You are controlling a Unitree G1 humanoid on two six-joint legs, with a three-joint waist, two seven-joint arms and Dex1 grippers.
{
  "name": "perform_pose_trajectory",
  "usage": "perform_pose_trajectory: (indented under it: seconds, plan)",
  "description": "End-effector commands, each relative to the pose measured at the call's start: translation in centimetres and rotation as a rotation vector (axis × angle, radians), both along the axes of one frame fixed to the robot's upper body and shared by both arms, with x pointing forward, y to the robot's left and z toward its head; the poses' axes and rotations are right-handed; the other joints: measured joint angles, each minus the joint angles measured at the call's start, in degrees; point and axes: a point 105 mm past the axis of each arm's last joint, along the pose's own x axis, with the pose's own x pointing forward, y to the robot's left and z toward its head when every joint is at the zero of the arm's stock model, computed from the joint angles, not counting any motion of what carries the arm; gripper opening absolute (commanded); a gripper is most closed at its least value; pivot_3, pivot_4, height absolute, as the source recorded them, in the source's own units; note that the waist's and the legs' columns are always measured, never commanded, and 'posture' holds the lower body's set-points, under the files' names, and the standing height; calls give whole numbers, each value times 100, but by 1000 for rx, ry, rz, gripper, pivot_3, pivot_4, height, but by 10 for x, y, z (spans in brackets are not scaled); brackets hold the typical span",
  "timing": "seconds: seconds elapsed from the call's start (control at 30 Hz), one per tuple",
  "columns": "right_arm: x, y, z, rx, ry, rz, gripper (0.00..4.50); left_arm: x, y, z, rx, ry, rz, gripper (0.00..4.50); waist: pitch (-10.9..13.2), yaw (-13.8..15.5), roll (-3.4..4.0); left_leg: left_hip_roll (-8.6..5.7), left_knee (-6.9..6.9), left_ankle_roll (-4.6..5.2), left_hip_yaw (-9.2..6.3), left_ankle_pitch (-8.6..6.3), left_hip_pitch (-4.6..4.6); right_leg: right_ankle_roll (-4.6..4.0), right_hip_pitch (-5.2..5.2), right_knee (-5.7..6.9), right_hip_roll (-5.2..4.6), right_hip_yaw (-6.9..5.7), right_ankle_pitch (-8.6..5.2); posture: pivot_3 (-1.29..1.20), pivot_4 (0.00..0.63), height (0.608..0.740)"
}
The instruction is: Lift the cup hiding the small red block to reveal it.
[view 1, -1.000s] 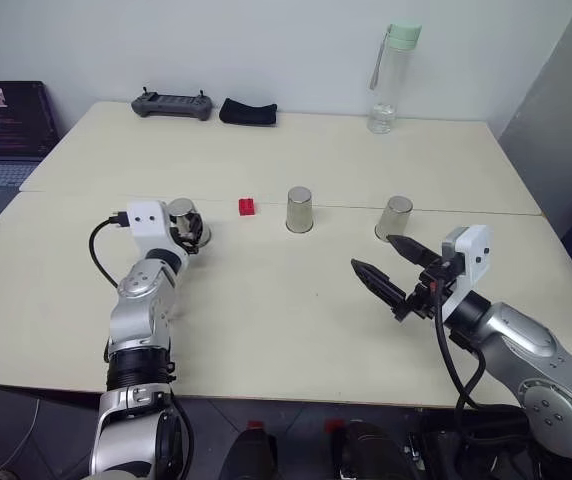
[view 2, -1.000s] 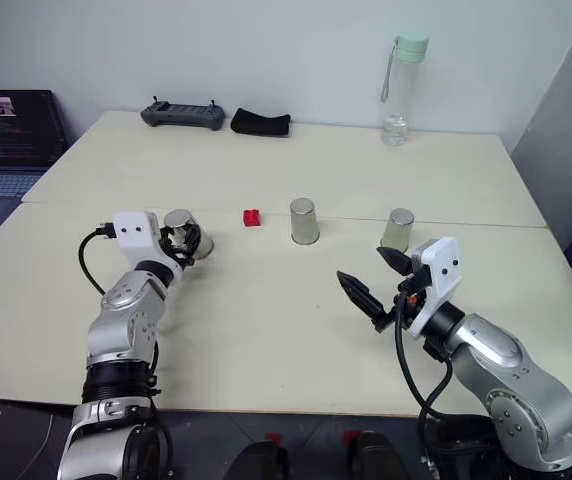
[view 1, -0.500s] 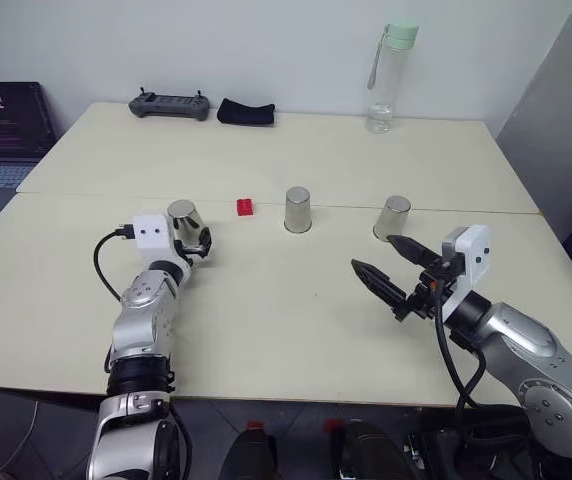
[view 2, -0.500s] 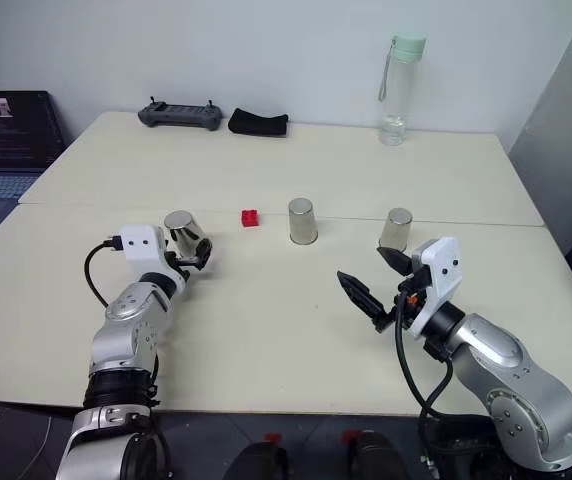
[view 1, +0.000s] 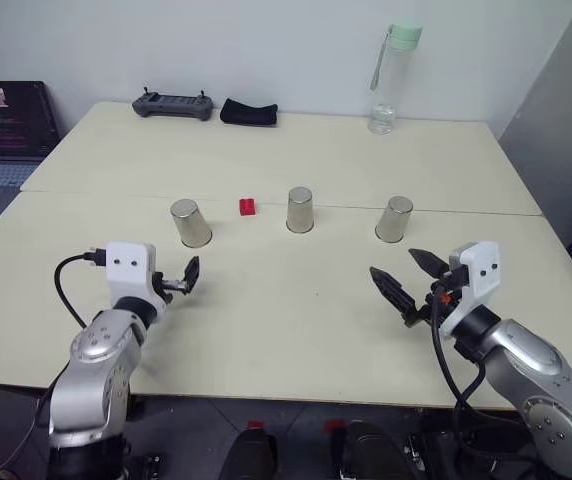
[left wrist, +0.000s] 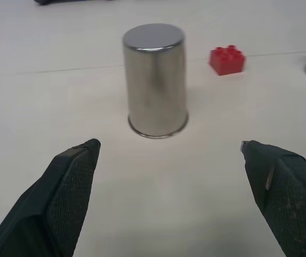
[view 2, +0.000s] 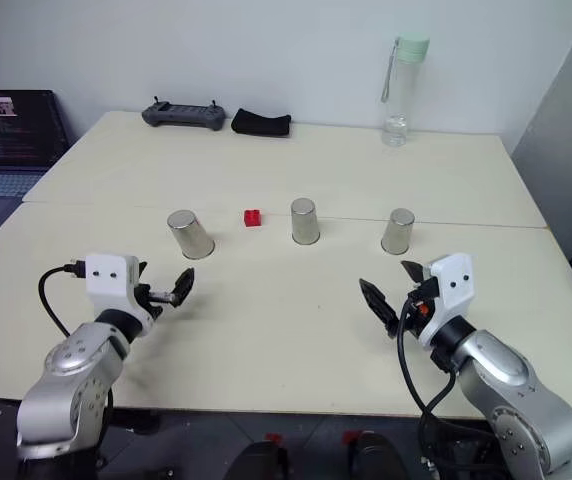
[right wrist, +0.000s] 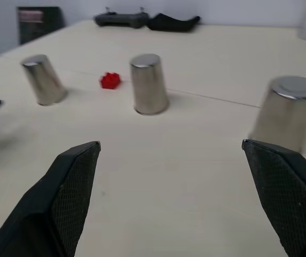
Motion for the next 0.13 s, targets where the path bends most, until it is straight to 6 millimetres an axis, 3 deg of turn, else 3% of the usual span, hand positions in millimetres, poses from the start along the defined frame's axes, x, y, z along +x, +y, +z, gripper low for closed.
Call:
perform_pose_trajectory:
  seconds: [0.03, 0.13]
  plan:
    - [-4, -9, 4, -32, -59, -114, 4500, -25, -22, 8, -23, -35, -10, 4496, -1, -10, -1, 2, 0, 0, 2, 0, 1, 1, 0, 0, 1, 1, 0, 0, 150, 740]
    - [-6, -16, -9, -41, -28, -200, 4500, -41, -29, 3, -67, -24, 28, 4496, -1, -13, -1, 4, 0, 0, 0, 0, 4, 3, -1, 4, 5, 2, -2, 0, 150, 740]
